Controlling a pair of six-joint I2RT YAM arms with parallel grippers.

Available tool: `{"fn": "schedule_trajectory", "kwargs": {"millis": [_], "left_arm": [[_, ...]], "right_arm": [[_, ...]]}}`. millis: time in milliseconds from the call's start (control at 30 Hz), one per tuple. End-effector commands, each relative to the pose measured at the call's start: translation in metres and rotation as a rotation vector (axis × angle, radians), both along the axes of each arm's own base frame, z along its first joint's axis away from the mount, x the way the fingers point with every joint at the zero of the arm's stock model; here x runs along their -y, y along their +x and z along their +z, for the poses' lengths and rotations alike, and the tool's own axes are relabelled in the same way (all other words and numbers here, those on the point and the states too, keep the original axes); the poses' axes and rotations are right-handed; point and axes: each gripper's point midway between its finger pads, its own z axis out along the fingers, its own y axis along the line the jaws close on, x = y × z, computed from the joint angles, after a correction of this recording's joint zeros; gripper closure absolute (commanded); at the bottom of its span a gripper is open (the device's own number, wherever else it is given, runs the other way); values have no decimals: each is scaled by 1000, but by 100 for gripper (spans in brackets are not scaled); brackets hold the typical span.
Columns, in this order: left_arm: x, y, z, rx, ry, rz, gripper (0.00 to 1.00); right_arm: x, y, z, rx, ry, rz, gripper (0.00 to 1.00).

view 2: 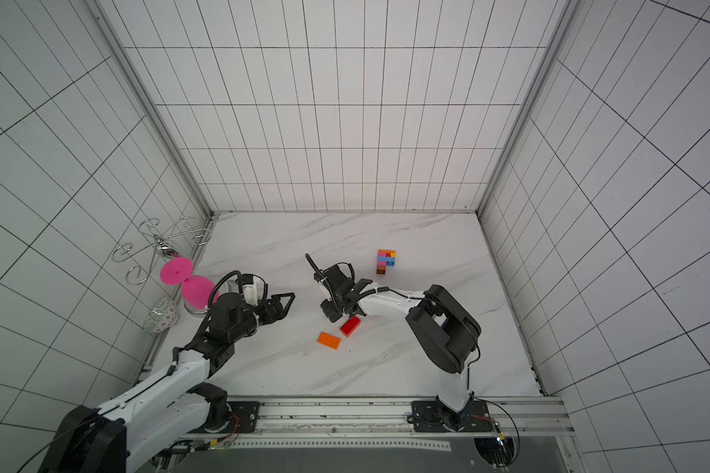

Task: Assemble the letter p with lego
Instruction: Adjust the lego brick at the center of the board.

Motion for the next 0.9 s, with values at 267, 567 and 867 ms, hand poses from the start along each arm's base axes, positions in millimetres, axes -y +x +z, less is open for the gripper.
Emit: {"fn": "schedule_trajectory", "kwargs": {"millis": [267,567,867], "left_arm": [[-5,1,3,37,15,17,3],[-5,1,3,34,15,21,3],[-11,6,-13,-20,19,71,2]], "right_arm": [[-6,-15,-11,57,59,28,50],[12,-18,35,12,43,-23,7],[-2,-9,38,-106,35,0,1]]}}
